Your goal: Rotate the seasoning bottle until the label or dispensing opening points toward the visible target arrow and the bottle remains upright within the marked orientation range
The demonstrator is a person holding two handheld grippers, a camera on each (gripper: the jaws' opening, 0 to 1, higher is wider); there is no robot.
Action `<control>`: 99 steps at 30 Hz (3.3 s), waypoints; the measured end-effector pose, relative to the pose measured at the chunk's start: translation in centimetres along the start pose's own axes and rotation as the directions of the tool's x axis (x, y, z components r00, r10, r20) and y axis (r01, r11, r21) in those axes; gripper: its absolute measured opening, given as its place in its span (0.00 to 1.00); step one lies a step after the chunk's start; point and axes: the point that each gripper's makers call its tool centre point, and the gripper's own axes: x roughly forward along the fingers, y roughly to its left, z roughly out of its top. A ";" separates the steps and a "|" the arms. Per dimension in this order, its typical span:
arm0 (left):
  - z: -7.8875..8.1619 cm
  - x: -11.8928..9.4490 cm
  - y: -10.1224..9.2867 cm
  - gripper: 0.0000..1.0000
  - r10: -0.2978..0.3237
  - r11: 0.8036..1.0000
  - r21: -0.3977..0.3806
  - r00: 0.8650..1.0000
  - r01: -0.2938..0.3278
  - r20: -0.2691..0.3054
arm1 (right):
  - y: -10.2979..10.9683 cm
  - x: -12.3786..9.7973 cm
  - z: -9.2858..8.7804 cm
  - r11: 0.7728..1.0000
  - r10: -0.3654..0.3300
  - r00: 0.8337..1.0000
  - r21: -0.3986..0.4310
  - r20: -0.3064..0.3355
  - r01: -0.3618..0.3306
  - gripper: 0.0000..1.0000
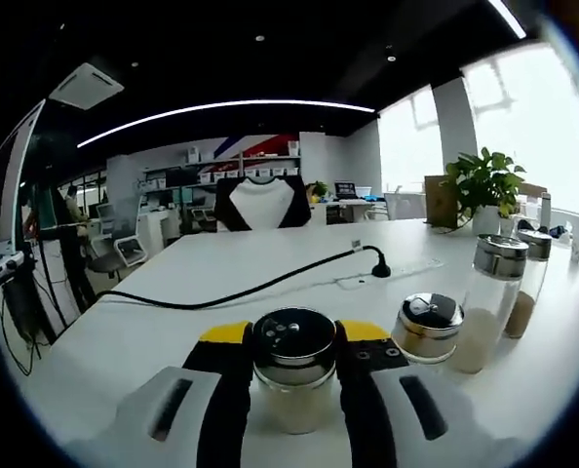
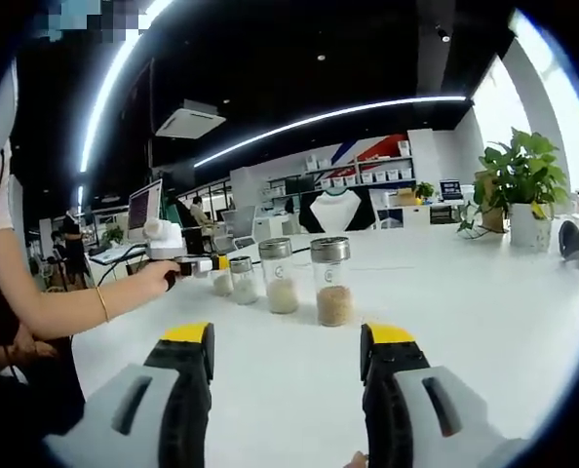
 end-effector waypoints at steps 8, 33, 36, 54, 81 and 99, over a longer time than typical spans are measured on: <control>2.2 -0.7 -1.1 0.35 -0.023 0.999 0.042 0.999 0.021 0.038 | 0.4 -0.2 0.7 1.000 0.008 1.000 0.005 0.019 -0.008 0.60; 3.7 -7.5 -3.8 0.35 -0.171 0.985 0.018 0.984 0.170 0.039 | 4.2 -2.5 0.9 0.998 0.051 0.999 -0.046 0.014 -0.050 0.59; 3.3 -9.1 -5.2 0.35 -0.239 0.970 0.051 0.971 0.238 0.022 | 4.6 -2.8 0.6 0.996 0.051 0.999 -0.070 0.002 -0.051 0.59; 3.5 -16.3 -10.9 0.35 -0.434 0.899 0.070 0.901 0.432 0.017 | 7.4 -4.3 0.1 0.992 0.113 0.993 -0.049 0.017 -0.112 0.59; 4.2 -26.0 -26.6 0.35 -0.814 0.566 0.164 0.579 0.808 -0.048 | 11.8 -4.0 -0.6 0.972 0.227 0.974 -0.059 -0.012 -0.227 0.57; 4.4 -29.8 -29.5 0.35 -0.906 0.406 0.147 0.418 0.902 -0.065 | 13.8 -4.0 -0.9 0.955 0.289 0.957 -0.062 -0.007 -0.289 0.47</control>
